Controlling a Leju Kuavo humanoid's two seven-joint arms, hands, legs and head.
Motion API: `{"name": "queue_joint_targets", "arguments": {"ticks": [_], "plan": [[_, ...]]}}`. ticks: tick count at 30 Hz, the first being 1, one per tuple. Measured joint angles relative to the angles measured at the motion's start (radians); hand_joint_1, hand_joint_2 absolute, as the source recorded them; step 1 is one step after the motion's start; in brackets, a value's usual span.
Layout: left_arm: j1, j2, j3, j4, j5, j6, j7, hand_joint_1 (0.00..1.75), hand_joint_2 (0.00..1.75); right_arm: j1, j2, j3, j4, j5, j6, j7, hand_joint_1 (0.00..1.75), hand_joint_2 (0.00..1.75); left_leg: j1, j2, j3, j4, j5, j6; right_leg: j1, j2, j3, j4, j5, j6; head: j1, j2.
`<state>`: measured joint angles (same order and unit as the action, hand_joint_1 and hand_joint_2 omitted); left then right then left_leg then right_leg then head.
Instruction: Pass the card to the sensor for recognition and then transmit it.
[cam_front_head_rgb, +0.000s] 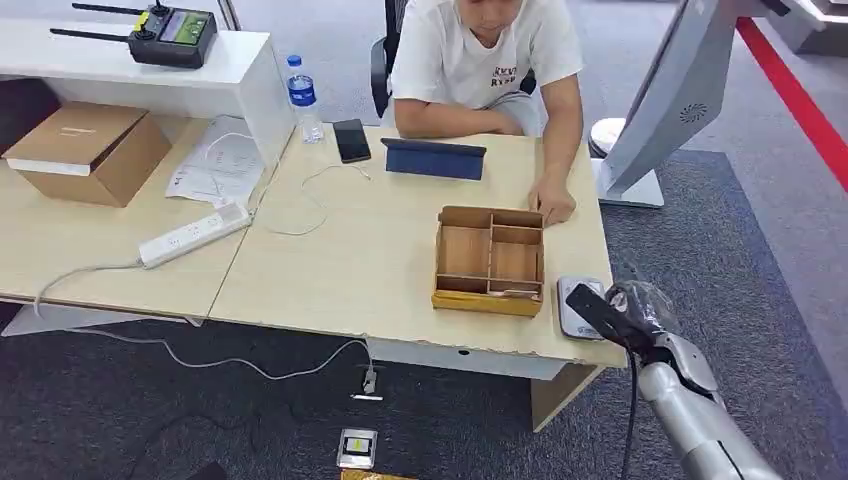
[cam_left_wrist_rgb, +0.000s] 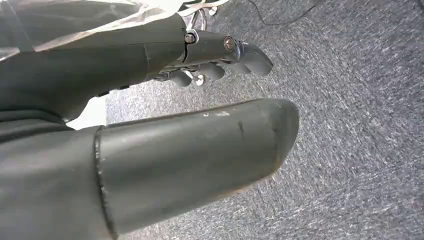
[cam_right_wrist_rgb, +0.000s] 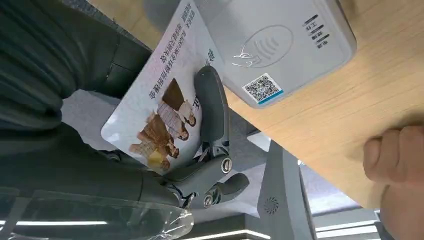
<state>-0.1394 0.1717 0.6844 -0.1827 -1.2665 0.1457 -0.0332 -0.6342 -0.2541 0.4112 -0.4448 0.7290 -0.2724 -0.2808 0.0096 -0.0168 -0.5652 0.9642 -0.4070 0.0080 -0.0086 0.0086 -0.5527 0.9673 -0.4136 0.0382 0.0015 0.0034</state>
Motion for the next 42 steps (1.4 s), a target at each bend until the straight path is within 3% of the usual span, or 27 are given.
{"name": "queue_joint_targets", "arguments": {"ticks": [21, 33, 42], "plan": [[0.001, 0.0, 0.0, 0.0, -0.015, -0.005, -0.011, 0.0, 0.0, -0.004, -0.006, -0.002, -0.012, 0.004, -0.033, 0.019, 1.75, 1.75, 0.0, 0.0, 0.0, 0.0, 0.0, 0.0, 0.0, 0.0, 0.001, 0.0, 0.0, 0.0, 0.0, 0.0], [0.001, 0.003, 0.0, 0.0, -0.03, -0.01, -0.023, 0.0, 0.0, -0.197, -0.055, -0.035, -0.111, -0.009, -0.026, 0.029, 1.75, 1.75, 0.0, 0.001, 0.0, 0.0, 0.001, 0.0, 0.0, 0.0, 0.001, 0.0, 0.0, 0.0, 0.0, 0.0], [0.0, 0.003, -0.015, 0.0, -0.064, -0.015, -0.051, 0.0, 0.0, -0.354, -0.044, -0.034, -0.13, 0.094, 0.063, 0.02, 1.75, 1.75, 0.0, 0.0, 0.0, 0.0, 0.001, 0.0, 0.0, 0.0, 0.001, 0.001, 0.0, 0.0, 0.0, 0.0]]}}
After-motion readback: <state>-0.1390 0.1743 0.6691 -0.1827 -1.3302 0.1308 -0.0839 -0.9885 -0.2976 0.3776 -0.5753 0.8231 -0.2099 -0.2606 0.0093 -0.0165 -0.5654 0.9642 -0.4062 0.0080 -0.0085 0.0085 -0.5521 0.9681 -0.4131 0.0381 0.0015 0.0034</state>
